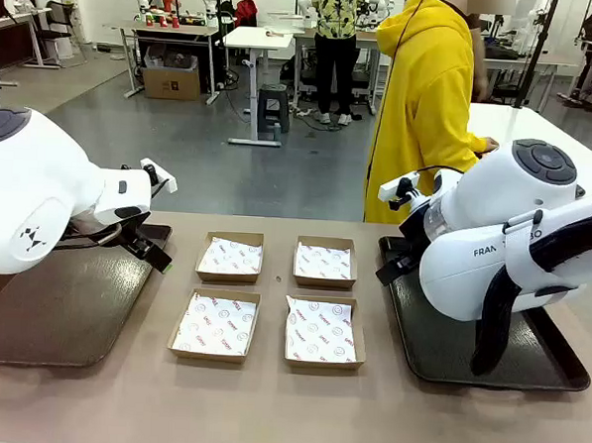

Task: Individually package the donuts and arrange them on the tray.
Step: Pick up one Paper togo box.

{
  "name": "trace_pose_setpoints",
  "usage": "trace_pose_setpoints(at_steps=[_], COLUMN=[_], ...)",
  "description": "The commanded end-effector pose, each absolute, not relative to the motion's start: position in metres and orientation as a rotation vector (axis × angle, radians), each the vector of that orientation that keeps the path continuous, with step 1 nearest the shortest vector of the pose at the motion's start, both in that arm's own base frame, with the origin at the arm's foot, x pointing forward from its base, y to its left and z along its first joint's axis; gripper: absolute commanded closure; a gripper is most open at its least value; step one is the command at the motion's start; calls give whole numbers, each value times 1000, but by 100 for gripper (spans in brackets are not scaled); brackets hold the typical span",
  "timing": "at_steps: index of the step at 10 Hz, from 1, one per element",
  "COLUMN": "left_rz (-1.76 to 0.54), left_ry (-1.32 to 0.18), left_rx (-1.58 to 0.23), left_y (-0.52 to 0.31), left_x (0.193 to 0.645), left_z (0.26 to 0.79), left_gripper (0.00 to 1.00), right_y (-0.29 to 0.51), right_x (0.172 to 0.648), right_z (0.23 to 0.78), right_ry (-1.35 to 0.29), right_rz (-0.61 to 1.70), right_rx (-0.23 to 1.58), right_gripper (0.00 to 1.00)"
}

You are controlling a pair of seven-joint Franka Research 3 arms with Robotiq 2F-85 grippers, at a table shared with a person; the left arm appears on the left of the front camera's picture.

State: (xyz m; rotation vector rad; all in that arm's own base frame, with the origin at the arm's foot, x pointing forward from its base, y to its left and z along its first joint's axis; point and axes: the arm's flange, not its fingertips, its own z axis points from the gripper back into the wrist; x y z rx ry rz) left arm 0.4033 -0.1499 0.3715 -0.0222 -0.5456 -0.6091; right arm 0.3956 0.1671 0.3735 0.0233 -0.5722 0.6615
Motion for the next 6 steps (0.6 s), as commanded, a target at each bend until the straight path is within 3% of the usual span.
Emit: trace_pose_setpoints(at_steps=[1,6], left_rz=[-609,-609], left_ry=[-546,-546], left_rx=[-22,-22], left_y=[-150,-150], left_x=[403,403], left_z=[372,372], left_gripper=[0,0], right_y=[167,167], right_x=[396,396], right_z=[373,373], right_ry=[-572,-572], right_rz=[662,662], right_rx=[23,23], right_gripper=[0,0])
